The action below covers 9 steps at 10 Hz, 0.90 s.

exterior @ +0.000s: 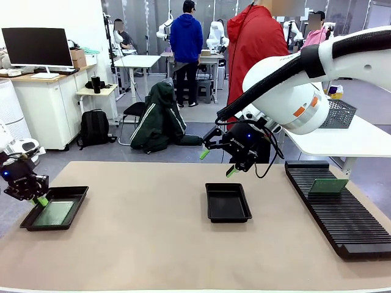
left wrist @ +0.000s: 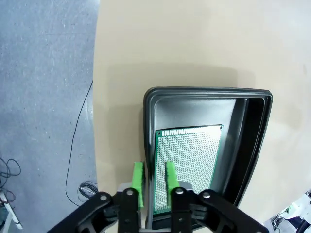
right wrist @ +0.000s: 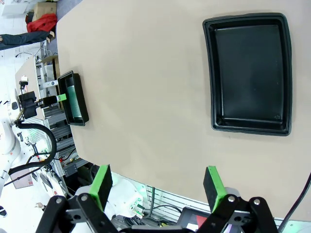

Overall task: Inspect and transfer BCBs to ESD trays.
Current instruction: Pick up the ESD tray and place it on the left side of the table.

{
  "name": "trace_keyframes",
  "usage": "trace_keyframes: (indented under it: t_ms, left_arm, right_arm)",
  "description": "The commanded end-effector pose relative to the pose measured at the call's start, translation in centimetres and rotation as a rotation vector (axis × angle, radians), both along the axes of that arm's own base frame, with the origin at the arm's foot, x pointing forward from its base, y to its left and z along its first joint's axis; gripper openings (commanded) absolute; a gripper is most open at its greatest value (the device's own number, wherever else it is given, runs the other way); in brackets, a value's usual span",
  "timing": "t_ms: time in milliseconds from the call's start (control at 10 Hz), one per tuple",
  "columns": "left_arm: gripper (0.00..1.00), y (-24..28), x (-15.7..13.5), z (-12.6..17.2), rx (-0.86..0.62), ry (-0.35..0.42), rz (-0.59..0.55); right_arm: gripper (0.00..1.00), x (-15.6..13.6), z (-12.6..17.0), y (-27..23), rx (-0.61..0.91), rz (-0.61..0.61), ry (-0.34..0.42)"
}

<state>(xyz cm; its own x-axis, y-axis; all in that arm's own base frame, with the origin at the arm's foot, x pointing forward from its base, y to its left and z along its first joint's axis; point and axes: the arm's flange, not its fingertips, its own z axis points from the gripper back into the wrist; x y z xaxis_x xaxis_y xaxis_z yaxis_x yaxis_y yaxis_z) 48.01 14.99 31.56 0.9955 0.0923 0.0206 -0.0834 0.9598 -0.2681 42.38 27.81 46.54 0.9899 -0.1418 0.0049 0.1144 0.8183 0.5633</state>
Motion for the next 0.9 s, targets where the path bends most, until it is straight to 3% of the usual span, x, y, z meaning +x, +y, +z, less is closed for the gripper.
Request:
trace_keyframes:
  t_ms: [0,100,200,600,800]
  left_arm:
    - [0.5,-0.2,0.0,0.3,0.002,0.015,0.003]
    - [0.55,-0.4,-0.1,0.5,0.003,0.012,0.004]
    - [0.68,-0.4,-0.2,0.7,0.004,0.012,0.002]
    - [1.0,-0.3,-0.4,1.5,0.017,0.021,0.005]
    - [1.0,-0.6,-0.4,2.1,0.023,0.039,0.006]
  right_arm:
    - [1.0,0.3,-0.1,0.1,-0.009,-0.006,0.0]
    - [1.0,0.3,-0.1,0.1,-0.009,-0.006,0.0]
    - [1.0,0.3,-0.1,0.1,-0.009,-0.006,0.0]
    - [1.0,0.3,-0.1,0.1,-0.009,-0.006,0.0]
    - [1.0,0.3,-0.1,0.1,-0.009,-0.006,0.0]
